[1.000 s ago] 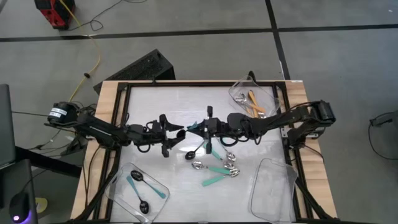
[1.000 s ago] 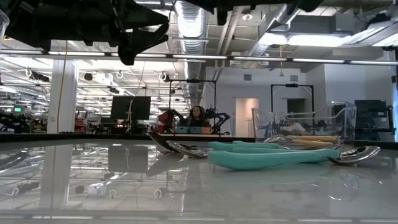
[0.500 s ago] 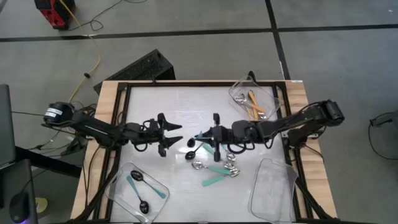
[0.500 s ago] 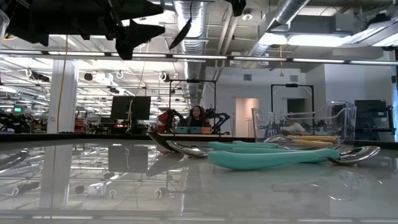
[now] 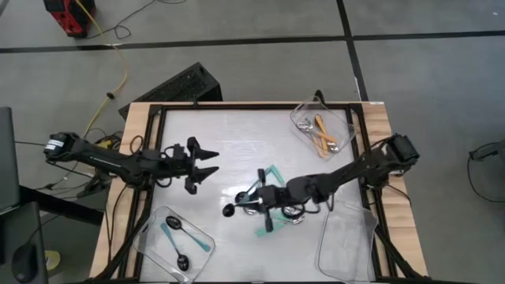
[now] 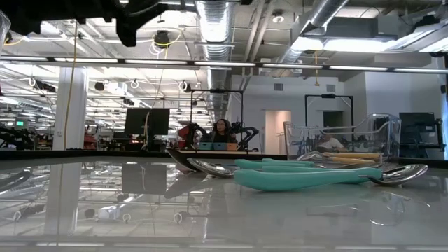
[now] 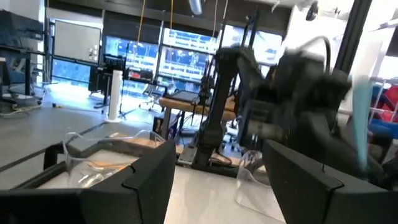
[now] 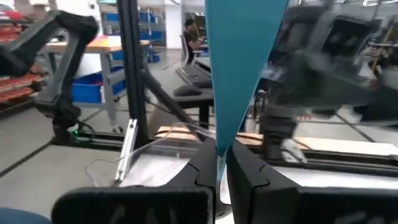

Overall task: Sort silverware by color (type)
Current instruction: Put the blue spoon into the bottom left transparent bin

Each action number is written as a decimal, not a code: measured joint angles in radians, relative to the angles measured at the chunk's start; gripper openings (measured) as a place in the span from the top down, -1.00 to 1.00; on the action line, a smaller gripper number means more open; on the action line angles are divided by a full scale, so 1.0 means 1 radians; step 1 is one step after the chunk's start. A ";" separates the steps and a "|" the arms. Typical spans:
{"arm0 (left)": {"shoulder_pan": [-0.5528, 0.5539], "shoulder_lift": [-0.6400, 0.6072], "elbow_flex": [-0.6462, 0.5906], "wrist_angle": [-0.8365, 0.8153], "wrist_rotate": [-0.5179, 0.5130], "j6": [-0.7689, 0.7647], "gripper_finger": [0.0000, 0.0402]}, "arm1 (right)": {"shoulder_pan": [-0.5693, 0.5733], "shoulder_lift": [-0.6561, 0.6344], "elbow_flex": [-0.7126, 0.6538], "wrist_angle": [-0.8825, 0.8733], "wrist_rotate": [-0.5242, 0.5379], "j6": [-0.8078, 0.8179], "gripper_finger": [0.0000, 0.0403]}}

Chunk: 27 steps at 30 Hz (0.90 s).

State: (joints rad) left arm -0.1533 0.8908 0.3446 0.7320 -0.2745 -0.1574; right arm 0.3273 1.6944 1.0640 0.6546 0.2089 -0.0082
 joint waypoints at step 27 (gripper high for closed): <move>-0.005 -0.353 0.000 -0.210 0.043 -0.100 -0.12 | -0.005 0.455 0.719 -0.319 -0.291 -0.068 0.82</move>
State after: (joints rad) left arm -0.1581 0.5380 0.3450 0.5222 -0.2318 -0.2572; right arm 0.3227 2.1498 1.7828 0.3352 -0.0824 -0.0758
